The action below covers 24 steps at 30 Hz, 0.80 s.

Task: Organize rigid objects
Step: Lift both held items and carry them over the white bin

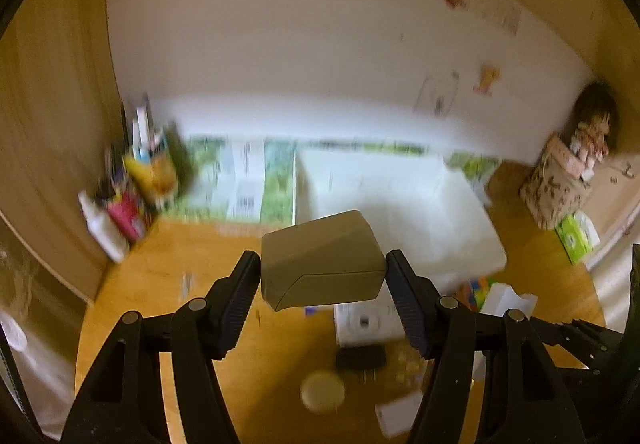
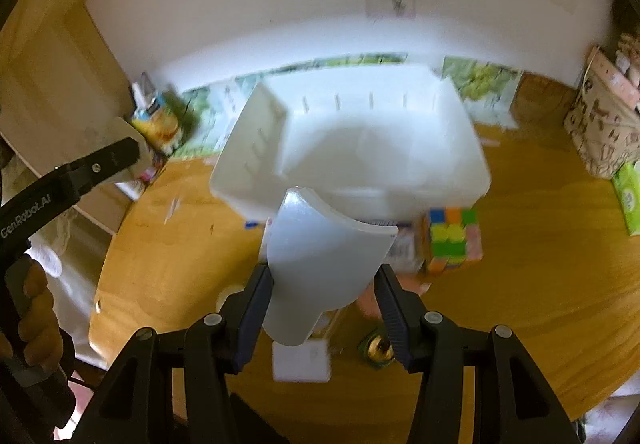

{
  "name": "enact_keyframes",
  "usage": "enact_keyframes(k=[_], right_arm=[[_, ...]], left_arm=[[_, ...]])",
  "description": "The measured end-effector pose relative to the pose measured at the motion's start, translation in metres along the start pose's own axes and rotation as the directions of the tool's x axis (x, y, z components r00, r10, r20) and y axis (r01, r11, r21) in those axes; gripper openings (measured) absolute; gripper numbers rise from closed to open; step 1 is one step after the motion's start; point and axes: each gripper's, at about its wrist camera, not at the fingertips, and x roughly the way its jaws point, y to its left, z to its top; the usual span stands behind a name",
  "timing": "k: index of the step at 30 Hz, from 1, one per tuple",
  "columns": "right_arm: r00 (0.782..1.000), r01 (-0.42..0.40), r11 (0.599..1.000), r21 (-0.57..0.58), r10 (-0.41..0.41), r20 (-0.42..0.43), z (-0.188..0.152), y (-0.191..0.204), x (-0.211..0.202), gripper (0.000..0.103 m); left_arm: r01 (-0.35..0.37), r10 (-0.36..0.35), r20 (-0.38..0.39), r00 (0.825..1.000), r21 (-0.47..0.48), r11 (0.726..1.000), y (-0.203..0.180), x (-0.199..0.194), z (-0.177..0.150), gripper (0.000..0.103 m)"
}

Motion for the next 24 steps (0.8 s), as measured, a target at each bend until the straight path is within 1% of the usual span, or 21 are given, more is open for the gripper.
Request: enact_keyframes(k=[3, 4, 7, 9, 11, 14, 16, 18, 20, 22, 24], right_arm=[[0.999, -0.011, 1.0, -0.002, 0.011, 0.036, 0.009, -0.007, 0.001, 0.054], [0.999, -0.011, 1.0, -0.006, 0.011, 0.047, 0.012, -0.01, 0.002, 0.054], [0.997, -0.02, 1.0, -0.01, 0.021, 0.078, 0.023, -0.018, 0.006, 0.054], [0.993, -0.038, 0.999, -0.016, 0.04, 0.107, 0.032, -0.024, 0.008, 0.054], [0.988, -0.05, 0.998, -0.03, 0.054, 0.144, 0.038, -0.028, 0.01, 0.054], [0.975, -0.079, 0.996, -0.046, 0.087, 0.206, 0.049, -0.038, 0.017, 0.054], [0.965, -0.109, 0.993, -0.047, 0.117, 0.233, 0.055, -0.045, 0.025, 0.054], [0.957, -0.127, 0.99, -0.056, 0.137, 0.255, 0.061, -0.051, 0.035, 0.054], [0.95, -0.131, 0.989, -0.069, 0.145, 0.278, 0.065, -0.054, 0.045, 0.054], [0.944, -0.134, 0.988, -0.075, 0.151, 0.293, 0.068, -0.058, 0.055, 0.054], [0.941, -0.143, 0.987, -0.068, 0.157, 0.299, 0.071, -0.063, 0.065, 0.054]], left_arm=[[-0.016, 0.015, 0.093, 0.996, 0.003, 1.0, -0.005, 0.001, 0.008, 0.068], [-0.026, 0.025, 0.114, 0.993, 0.007, 1.0, -0.007, 0.003, 0.012, 0.068], [-0.043, 0.041, 0.152, 0.988, 0.011, 0.999, -0.015, 0.009, 0.02, 0.068], [-0.037, 0.037, 0.179, 0.983, -0.002, 0.999, -0.018, 0.013, 0.025, 0.068], [-0.029, 0.034, 0.221, 0.975, -0.024, 0.999, -0.022, 0.017, 0.029, 0.068], [-0.04, 0.045, 0.276, 0.96, -0.023, 0.999, -0.031, 0.024, 0.034, 0.068], [-0.047, 0.051, 0.31, 0.949, -0.019, 0.999, -0.038, 0.032, 0.037, 0.068], [-0.057, 0.058, 0.322, 0.945, -0.013, 0.998, -0.044, 0.04, 0.038, 0.068], [-0.073, 0.072, 0.286, 0.955, -0.008, 0.997, -0.05, 0.055, 0.042, 0.068], [-0.065, 0.068, 0.246, 0.967, -0.02, 0.998, -0.053, 0.07, 0.045, 0.068], [-0.065, 0.071, 0.235, 0.969, -0.032, 0.997, -0.054, 0.079, 0.044, 0.068]])
